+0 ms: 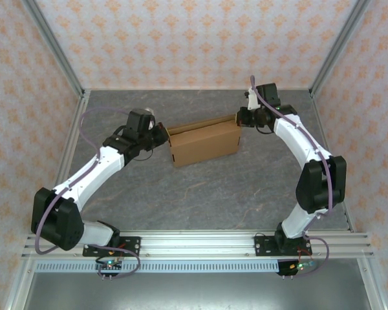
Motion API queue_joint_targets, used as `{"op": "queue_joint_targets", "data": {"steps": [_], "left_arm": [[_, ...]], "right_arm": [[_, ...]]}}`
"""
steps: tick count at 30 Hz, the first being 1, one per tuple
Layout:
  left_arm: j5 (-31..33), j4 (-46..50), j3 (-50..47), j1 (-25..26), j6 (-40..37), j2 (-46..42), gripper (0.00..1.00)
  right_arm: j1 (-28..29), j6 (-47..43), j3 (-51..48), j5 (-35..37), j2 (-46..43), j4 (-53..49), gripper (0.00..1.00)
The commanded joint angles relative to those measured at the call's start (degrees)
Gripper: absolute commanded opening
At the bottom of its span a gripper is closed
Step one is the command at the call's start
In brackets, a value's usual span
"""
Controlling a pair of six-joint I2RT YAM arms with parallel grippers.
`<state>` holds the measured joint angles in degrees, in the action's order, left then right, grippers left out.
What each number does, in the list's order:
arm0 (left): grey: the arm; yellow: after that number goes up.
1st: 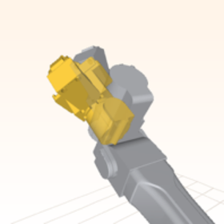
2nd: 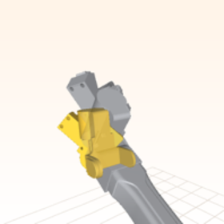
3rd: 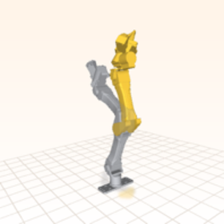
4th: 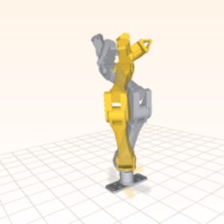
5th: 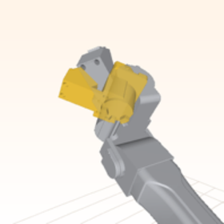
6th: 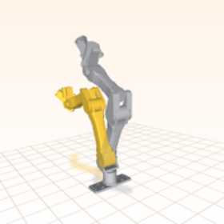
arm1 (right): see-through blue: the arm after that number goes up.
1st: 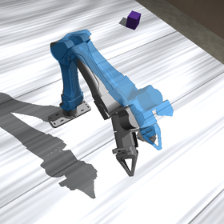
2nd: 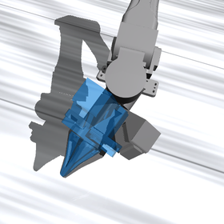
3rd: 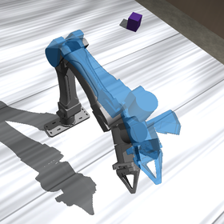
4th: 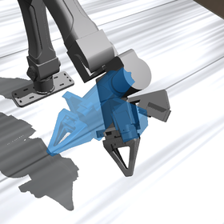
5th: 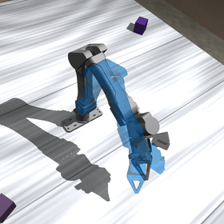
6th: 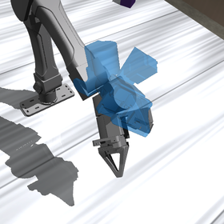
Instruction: Fold the paper box
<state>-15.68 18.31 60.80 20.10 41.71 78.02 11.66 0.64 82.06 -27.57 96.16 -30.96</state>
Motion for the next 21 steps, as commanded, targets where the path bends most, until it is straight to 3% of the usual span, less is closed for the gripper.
{"op": "queue_joint_targets", "data": {"steps": [1, 13, 21], "left_arm": [[3.9, 0.7, -2.24, -1.89, 2.28, -2.06, 0.0], [9.04, -2.61, -8.01, 2.96, 5.84, -3.89, 0.0], [18.79, -0.88, -10.51, 9.49, 1.8, -6.0, 0.0]], "right_arm": [[-1.03, 1.54, -2.51, 7.97, 0.87, -5.2, 0.0], [-0.32, 2.3, -3.31, 8.75, 0.61, -4.46, 0.0], [-0.22, 2.44, -3.66, 9.46, 0.4, -3.59, 0.0]]}}
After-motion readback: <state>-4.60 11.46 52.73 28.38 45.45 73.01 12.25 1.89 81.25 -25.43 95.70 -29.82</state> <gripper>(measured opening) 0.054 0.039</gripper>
